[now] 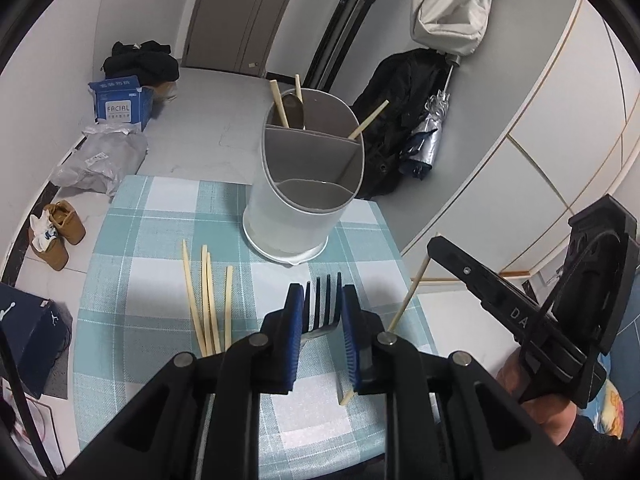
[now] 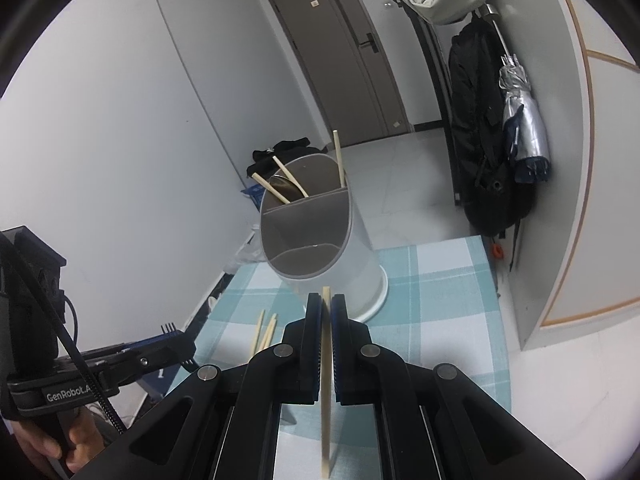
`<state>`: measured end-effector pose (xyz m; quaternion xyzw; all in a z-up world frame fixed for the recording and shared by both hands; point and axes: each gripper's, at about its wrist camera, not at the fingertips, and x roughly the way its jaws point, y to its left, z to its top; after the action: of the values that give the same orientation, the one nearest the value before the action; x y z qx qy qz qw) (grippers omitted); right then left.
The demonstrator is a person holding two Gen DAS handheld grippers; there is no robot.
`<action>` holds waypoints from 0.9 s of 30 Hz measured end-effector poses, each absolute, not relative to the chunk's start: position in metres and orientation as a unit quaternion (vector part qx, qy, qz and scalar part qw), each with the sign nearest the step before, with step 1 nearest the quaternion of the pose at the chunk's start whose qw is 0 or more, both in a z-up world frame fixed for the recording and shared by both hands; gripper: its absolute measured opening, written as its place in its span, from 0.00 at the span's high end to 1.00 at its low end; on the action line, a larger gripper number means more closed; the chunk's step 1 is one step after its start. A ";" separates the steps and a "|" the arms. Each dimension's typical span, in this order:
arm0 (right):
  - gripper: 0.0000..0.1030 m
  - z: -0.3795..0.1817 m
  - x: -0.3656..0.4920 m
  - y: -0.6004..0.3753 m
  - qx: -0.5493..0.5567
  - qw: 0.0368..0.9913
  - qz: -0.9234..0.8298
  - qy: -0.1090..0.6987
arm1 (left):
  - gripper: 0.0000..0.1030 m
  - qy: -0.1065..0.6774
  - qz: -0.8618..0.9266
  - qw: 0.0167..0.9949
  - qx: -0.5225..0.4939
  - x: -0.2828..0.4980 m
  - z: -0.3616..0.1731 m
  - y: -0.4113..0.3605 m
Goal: Organize utensils
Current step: 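Carry the fork in the left tool and chopstick in the right up to the holder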
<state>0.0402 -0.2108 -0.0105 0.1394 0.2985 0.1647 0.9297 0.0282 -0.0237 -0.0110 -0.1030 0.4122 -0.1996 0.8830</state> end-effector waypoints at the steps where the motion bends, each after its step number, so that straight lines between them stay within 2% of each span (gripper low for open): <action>1: 0.96 -0.011 0.041 -0.211 0.141 0.930 0.164 0.298 | 0.86 0.415 -0.200 0.882 -0.100 0.028 -0.010 -0.025; 15: 0.96 0.006 0.045 -0.216 0.140 0.935 0.166 0.279 | 0.86 0.436 -0.214 0.869 -0.091 0.035 0.006 -0.031; 27: 0.96 0.052 0.053 -0.218 0.134 0.944 0.187 0.238 | 0.86 0.405 -0.241 0.877 -0.098 0.064 0.084 -0.034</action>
<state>0.0531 -0.2180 0.0523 0.1338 0.2376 0.1868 0.9438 0.0638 -0.0342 0.0837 -0.0981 0.4050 -0.2410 0.8765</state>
